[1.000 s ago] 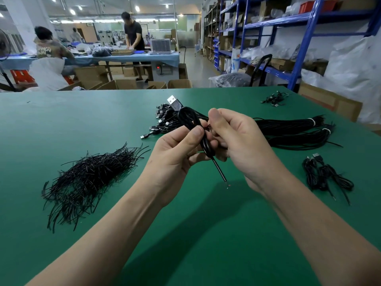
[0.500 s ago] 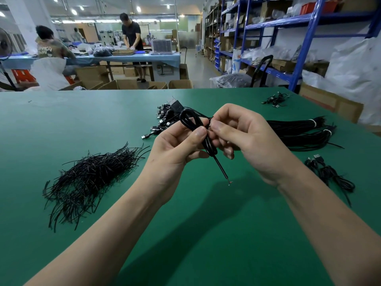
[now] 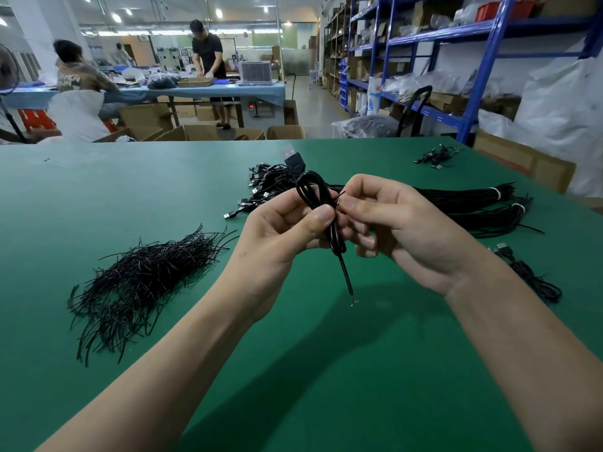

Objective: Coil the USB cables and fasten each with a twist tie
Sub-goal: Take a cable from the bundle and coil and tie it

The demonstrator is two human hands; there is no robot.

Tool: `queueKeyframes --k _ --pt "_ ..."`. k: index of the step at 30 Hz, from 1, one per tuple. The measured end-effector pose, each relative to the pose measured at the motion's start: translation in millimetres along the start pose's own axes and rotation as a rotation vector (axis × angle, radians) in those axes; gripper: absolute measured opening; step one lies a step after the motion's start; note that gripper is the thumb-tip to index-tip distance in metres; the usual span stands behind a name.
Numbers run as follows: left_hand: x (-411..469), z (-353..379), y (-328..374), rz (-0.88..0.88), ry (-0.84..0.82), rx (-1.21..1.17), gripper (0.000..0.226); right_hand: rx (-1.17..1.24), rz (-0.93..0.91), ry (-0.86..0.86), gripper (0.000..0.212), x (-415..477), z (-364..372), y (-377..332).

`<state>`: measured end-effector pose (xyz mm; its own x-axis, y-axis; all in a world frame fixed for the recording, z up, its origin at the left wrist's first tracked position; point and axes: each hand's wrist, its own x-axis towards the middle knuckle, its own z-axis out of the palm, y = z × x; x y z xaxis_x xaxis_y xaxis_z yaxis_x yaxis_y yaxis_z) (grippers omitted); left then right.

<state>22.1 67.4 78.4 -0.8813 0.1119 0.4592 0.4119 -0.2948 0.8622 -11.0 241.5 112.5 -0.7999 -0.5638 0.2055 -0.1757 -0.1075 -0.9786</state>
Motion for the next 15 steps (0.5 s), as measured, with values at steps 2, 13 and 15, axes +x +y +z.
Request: queueKeyframes --k 2,13,15 --pt "-0.8 -0.4 -0.9 0.002 -0.020 0.009 0.015 0.054 0.036 -0.022 0.015 -0.1 -0.3 0.2" --pt "1.3 -9.5 12.7 0.022 -0.077 0.197 0.024 0.142 0.130 -0.071 0.007 0.2 -0.8 -0.4" --pt "1.7 -7.2 12.2 0.030 -0.044 0.203 0.025 0.114 0.143 -0.079 0.015 0.0 -1.0 -1.5"
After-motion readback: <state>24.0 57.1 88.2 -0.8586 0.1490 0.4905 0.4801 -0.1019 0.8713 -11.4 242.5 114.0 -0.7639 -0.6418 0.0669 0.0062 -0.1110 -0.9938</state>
